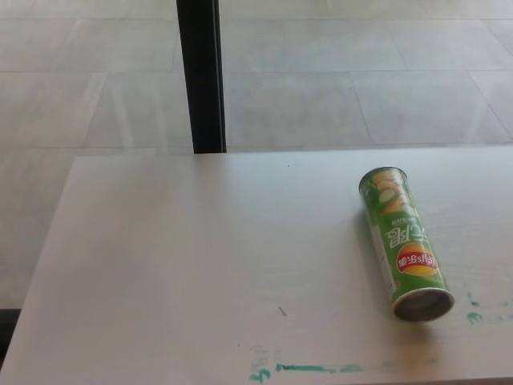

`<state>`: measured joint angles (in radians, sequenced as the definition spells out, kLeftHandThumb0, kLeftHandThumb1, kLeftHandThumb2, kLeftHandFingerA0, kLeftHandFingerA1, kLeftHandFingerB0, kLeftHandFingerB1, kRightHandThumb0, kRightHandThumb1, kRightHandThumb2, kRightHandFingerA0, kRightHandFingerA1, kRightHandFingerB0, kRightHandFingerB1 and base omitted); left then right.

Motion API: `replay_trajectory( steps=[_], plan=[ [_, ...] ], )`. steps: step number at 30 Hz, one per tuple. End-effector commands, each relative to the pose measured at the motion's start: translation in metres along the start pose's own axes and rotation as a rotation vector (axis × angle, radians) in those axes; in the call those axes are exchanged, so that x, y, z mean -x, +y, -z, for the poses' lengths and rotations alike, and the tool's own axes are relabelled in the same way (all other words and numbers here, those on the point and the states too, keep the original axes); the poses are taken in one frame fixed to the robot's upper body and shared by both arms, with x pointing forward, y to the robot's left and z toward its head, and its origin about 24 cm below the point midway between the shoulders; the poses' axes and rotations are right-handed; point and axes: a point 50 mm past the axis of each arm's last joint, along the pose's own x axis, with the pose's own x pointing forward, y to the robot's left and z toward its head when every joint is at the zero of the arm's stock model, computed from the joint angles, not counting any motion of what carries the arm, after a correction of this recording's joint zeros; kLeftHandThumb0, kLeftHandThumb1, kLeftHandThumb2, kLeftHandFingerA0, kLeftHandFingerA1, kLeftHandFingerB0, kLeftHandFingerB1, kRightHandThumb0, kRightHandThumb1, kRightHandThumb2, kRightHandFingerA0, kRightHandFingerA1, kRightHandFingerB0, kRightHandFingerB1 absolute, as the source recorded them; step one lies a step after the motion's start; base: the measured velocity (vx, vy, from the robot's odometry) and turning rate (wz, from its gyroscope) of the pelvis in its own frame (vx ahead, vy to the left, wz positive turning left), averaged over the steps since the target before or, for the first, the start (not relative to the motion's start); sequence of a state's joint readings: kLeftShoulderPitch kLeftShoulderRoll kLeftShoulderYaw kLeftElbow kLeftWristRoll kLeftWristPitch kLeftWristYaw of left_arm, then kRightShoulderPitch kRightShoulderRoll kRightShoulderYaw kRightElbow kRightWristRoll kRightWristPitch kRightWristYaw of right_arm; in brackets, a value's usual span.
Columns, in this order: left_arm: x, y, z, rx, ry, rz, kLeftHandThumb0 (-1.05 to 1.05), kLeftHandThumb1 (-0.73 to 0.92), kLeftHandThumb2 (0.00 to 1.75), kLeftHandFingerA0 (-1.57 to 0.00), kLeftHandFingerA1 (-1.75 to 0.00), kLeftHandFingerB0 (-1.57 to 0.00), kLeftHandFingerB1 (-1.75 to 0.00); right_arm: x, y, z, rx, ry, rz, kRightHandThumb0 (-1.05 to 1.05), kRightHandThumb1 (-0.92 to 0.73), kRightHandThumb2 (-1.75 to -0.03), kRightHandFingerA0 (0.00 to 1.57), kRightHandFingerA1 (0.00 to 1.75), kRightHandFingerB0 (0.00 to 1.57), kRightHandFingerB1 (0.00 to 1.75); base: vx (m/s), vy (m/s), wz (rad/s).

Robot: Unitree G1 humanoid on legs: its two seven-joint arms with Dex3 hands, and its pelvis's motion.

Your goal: Use the right hand as a fist to push the chips tray inside its container kept in the middle of the desk

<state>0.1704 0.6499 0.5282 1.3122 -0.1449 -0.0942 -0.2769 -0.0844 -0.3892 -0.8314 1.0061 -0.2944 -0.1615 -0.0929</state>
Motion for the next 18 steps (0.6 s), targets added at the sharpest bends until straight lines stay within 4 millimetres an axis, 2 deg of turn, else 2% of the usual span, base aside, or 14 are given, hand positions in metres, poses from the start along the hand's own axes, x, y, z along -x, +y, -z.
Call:
replay_trajectory(
  steps=[1, 6, 8, 9, 10, 11, 13, 14, 17, 18],
  plan=[
    [-0.002, -0.002, -0.005, 0.039, -0.017, -0.007, -0.69, 0.82, 0.64, -0.53, -0.54, -0.42, -0.42, 0.006, 0.012, 0.011, -0.18, 0.038, 0.146, -0.59, -0.74, -0.62, 0.89, 0.98, 0.63, 0.6, 0.0, 0.0, 0.0],
    [-0.002, -0.004, -0.006, 0.016, -0.014, -0.01, -0.67, 0.83, 0.65, -0.52, -0.54, -0.44, -0.44, 0.008, 0.019, 0.014, -0.148, 0.036, 0.103, -0.61, -0.75, -0.63, 0.85, 0.89, 0.65, 0.52, 0.0, 0.0, 0.0],
    [-0.002, -0.004, -0.005, 0.027, -0.011, -0.017, -0.67, 0.84, 0.64, -0.53, -0.55, -0.43, -0.43, 0.008, 0.02, 0.013, -0.164, 0.022, 0.096, -0.6, -0.74, -0.62, 0.84, 0.91, 0.62, 0.53, 0.0, 0.0, 0.0],
    [-0.002, -0.004, -0.005, 0.024, -0.012, -0.017, -0.66, 0.66, 1.03, -0.48, -0.64, -0.38, -0.56, 0.008, 0.021, 0.013, -0.161, 0.023, 0.096, -0.61, -0.74, -0.62, 0.87, 0.87, 0.63, 0.53, 0.0, 0.0, 0.0],
    [-0.002, -0.004, -0.004, 0.018, -0.013, -0.017, -0.66, 0.66, 1.03, -0.48, -0.64, -0.38, -0.56, 0.008, 0.021, 0.013, -0.156, 0.025, 0.098, -0.61, -0.74, -0.62, 0.87, 0.87, 0.63, 0.53, 0.0, 0.0, 0.0],
    [-0.002, -0.003, -0.005, 0.026, -0.016, -0.006, -0.67, 0.83, 0.65, -0.51, -0.54, -0.43, -0.44, 0.008, 0.02, 0.015, -0.119, 0.023, 0.07, -0.6, -0.76, -0.63, 0.86, 0.92, 0.62, 0.53, 0.0, 0.0, 0.0],
    [-0.002, -0.004, -0.005, 0.019, -0.014, -0.01, -0.67, 0.83, 0.64, -0.53, -0.57, -0.46, -0.45, 0.008, 0.02, 0.016, -0.105, 0.027, 0.058, -0.61, -0.77, -0.63, 0.86, 0.87, 0.62, 0.53, 0.0, 0.0, 0.0],
    [-0.002, -0.004, -0.004, 0.019, -0.015, -0.013, -0.67, 0.82, 0.64, -0.54, -0.57, -0.46, -0.45, 0.009, 0.019, 0.018, -0.05, 0.021, 0.058, -0.61, -0.78, -0.63, 0.9, 0.74, 0.65, 0.52, 0.0, 0.0, 0.0],
    [-0.002, -0.004, -0.004, 0.03, -0.02, -0.012, -0.67, 0.83, 0.64, -0.53, -0.57, -0.44, -0.45, 0.009, 0.021, 0.019, -0.072, 0.023, 0.048, -0.6, -0.76, -0.62, 0.87, 0.72, 0.66, 0.53, 0.0, 0.0, 0.0],
    [-0.002, -0.004, -0.005, 0.007, -0.015, -0.019, -0.67, 0.67, 1.04, -0.5, -0.64, -0.37, -0.55, 0.01, 0.022, 0.019, -0.043, 0.018, 0.03, -0.61, -0.78, -0.63, 0.84, 0.65, 0.65, 0.52, 0.0, 0.0, 0.0]
  ],
)
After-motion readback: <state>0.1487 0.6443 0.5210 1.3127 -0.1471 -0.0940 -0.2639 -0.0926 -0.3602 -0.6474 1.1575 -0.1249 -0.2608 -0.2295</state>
